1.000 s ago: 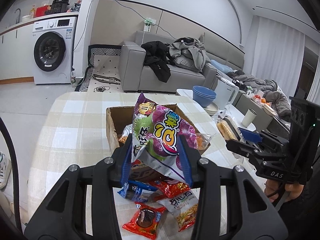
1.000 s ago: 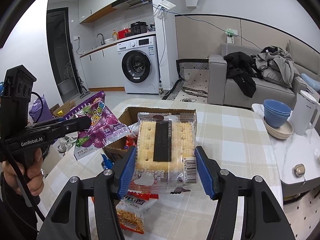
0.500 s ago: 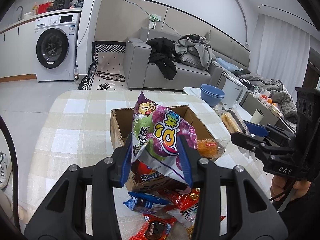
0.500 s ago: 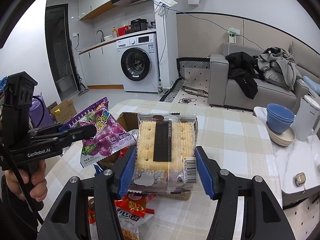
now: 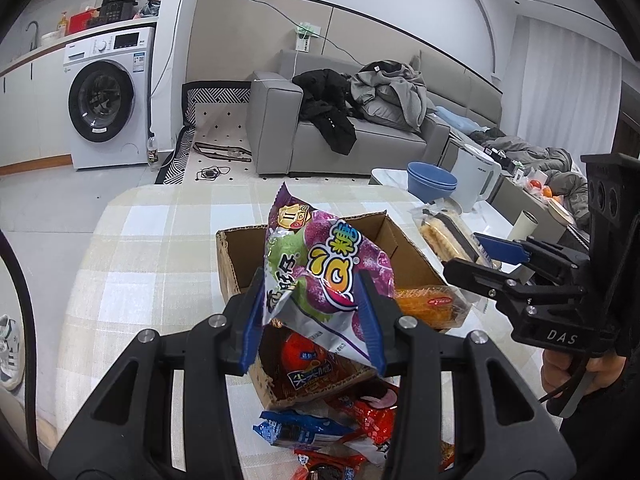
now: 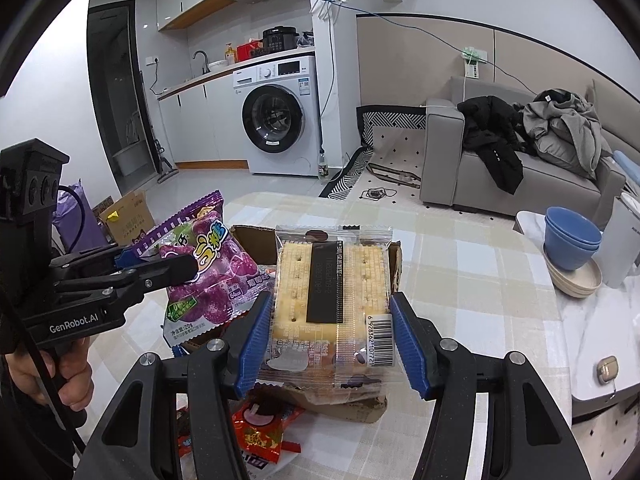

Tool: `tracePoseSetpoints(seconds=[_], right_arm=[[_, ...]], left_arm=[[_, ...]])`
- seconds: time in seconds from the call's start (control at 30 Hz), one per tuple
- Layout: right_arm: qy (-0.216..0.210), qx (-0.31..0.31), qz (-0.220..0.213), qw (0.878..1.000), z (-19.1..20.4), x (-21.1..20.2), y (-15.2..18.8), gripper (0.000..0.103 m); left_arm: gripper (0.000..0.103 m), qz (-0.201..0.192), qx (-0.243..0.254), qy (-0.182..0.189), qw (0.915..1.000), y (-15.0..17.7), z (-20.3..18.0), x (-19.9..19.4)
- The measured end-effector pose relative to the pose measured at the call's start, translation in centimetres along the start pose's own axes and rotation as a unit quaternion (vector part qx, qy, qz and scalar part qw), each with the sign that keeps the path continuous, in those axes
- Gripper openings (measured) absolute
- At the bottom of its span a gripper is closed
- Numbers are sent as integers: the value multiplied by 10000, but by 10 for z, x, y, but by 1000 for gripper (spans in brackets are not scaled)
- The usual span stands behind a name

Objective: Organize snacks
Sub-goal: 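Lift both held packs and carry them over the cardboard box, then open both grippers to drop the cracker pack and grape bag into the box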

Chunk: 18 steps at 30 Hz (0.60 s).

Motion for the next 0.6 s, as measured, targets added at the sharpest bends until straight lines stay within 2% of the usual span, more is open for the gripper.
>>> tracePoseSetpoints(seconds=[0.4,0.47,0.53,0.6], right_arm=[[-32,-53,186,9998,1,22,-7,59],[-7,-83,142,9999,2,22,-8,62],[2,-81,147,9999,1,23,-7,62],[18,-78,160,9998,0,21,-5,63]], left_arm=[[40,154,89,-82,9998,-12,5,27],[40,169,95,-128,9997,-13,6,31],[43,198,34,-119,9997,-14,8,33],[51,190,-2,-108,9998,-13,11,31]])
Point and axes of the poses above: each gripper's, at about its wrist camera, not at the fingertips, and x roughly the way its jaws point, z to its left, y to its underside, the point moved 1 cm from there along x, roughly the way its jaws point, and after that the axes turned 15 degrees about y, right-handed, at the moved point
